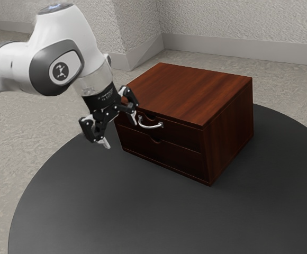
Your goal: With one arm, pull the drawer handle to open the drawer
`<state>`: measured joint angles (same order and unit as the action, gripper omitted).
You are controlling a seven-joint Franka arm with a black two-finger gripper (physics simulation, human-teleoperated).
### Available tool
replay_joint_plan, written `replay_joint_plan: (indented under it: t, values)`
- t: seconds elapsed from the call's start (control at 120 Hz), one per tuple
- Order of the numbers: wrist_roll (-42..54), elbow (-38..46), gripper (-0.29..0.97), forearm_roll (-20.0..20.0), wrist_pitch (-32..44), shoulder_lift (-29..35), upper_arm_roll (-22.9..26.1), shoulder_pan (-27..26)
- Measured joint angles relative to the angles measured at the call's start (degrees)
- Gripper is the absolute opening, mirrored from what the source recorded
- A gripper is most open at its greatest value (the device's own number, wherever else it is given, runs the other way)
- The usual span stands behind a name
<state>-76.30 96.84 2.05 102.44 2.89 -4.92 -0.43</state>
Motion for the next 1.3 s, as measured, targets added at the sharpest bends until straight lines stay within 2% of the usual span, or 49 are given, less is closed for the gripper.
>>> replay_joint_plan:
  t: [0.325, 0.483, 0.867, 1.083, 1.3]
  values:
    - [-1.96, -0.59, 0.68, 0.36, 5.33, -3.11, 0.00, 0.40]
    - [-2.43, -2.92, 0.68, 0.46, 6.36, -5.81, 0.00, 0.68]
    - [-3.05, -3.30, 0.68, 0.50, 8.04, -7.42, 0.00, 1.06]
    - [-3.12, -3.45, 0.56, 0.50, 8.88, -7.73, -0.09, 1.22]
    - [-3.13, -5.25, 0.51, 0.59, 9.67, -9.88, -0.13, 1.19]
